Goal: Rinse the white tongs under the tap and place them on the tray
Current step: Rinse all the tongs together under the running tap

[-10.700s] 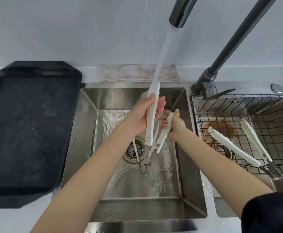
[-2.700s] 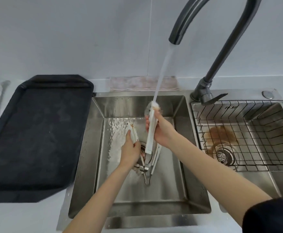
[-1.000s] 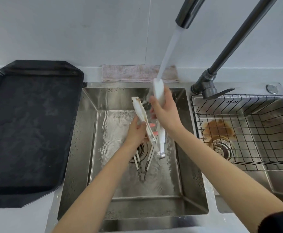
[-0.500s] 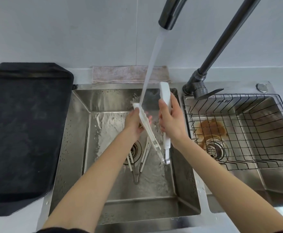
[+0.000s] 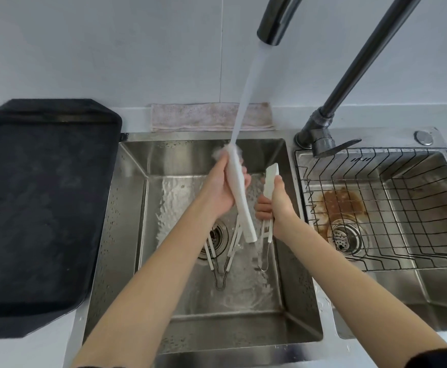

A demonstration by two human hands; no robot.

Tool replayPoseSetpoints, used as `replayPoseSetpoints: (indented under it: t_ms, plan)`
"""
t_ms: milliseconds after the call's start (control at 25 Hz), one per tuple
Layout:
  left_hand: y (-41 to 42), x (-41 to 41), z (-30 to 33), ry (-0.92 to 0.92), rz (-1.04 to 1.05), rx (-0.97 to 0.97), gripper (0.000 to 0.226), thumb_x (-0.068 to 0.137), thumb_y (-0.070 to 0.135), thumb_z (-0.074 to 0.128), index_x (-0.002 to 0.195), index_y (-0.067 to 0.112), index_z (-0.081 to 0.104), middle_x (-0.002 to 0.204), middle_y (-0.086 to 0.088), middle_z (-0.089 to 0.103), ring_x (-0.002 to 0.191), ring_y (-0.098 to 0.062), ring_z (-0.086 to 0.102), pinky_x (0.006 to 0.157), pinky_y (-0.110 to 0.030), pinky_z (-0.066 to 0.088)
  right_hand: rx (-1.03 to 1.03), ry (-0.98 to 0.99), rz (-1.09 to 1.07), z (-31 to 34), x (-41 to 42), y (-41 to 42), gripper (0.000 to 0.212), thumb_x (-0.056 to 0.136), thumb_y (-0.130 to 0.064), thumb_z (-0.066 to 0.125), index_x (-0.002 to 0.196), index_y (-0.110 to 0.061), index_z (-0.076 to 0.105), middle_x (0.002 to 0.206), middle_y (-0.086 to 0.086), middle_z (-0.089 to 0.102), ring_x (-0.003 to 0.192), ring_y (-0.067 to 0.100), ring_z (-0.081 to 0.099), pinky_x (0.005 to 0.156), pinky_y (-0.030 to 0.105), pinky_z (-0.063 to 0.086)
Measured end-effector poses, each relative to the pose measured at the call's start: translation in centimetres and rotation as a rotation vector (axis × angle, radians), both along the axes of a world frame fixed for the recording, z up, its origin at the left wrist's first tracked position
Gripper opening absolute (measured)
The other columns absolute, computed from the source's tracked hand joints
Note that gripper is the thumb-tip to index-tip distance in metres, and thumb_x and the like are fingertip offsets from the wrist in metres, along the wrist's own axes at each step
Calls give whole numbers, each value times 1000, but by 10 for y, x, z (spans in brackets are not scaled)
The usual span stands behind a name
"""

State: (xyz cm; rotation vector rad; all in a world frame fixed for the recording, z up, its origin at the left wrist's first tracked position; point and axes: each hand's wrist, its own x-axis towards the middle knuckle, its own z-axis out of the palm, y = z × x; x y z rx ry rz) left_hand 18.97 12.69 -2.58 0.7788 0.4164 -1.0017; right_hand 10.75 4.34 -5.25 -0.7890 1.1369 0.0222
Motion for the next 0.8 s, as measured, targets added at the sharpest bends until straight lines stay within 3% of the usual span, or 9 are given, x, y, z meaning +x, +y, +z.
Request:
replayPoseSetpoints:
  t_ms: [40,120,240,360,520,600,680,760,800]
  plan:
    - [0,2,3,-45,-30,-32,29,95,31,42,86,6,54,64,-3,52,47,-10,51,45,-20,49,62,0,-18,-3,-1,1,48,93,-59,28,75,-19,48,35,-9,24,24,4,21,26,12,16]
    - [3,7,7,-150,-91,-78,14,96,19,43,98,8,51,77,-6,50,59,-14,56,50,-23,53,112,-12,-28,-9,-3,5,51,93,-59,26,95,-17,56,35,-9,25,24,3,22,26,11,16]
    - [10,14,6,-202,-151,-66,18,95,10,40,93,14,58,76,-4,52,64,-15,55,50,-26,54,75,-38,-39,-10,-5,7,50,95,-56,24,114,-20,53,39,-7,28,26,3,23,27,12,17]
    - [9,16,7,-220,-183,112,20,95,27,45,87,14,58,67,-1,46,51,-12,51,46,-23,50,1,-56,-44,-8,-5,8,45,97,-52,23,113,-20,51,53,-3,30,27,3,24,27,14,19]
    - [4,17,4,-107,-80,430,43,88,50,47,61,17,46,37,3,40,34,-9,36,34,-15,34,-146,-91,2,1,-4,14,43,98,-47,26,122,-21,51,57,-4,32,33,3,23,33,15,21]
    - [2,18,3,-108,32,442,50,92,45,39,51,17,38,31,5,33,26,-8,29,32,-12,26,-227,-114,40,7,-1,18,42,98,-46,28,124,-23,51,57,-4,33,36,4,24,35,15,22]
    - [3,20,0,-112,128,438,51,95,38,30,48,17,31,28,6,27,20,-7,22,30,-10,18,-345,-146,102,15,4,21,31,98,-43,32,111,-29,56,61,-4,39,37,3,27,37,15,25]
    - [10,25,-7,-85,188,412,50,96,38,25,51,17,32,25,8,26,19,-7,21,29,-9,16,-477,-188,158,21,13,23,23,98,-38,36,98,-29,57,67,-4,46,43,4,34,41,16,31]
    - [15,27,-11,-72,209,402,49,96,39,25,54,17,36,26,8,29,21,-7,23,30,-11,19,-527,-211,166,25,19,25,23,98,-35,38,102,-23,57,70,-5,49,46,5,38,45,18,34]
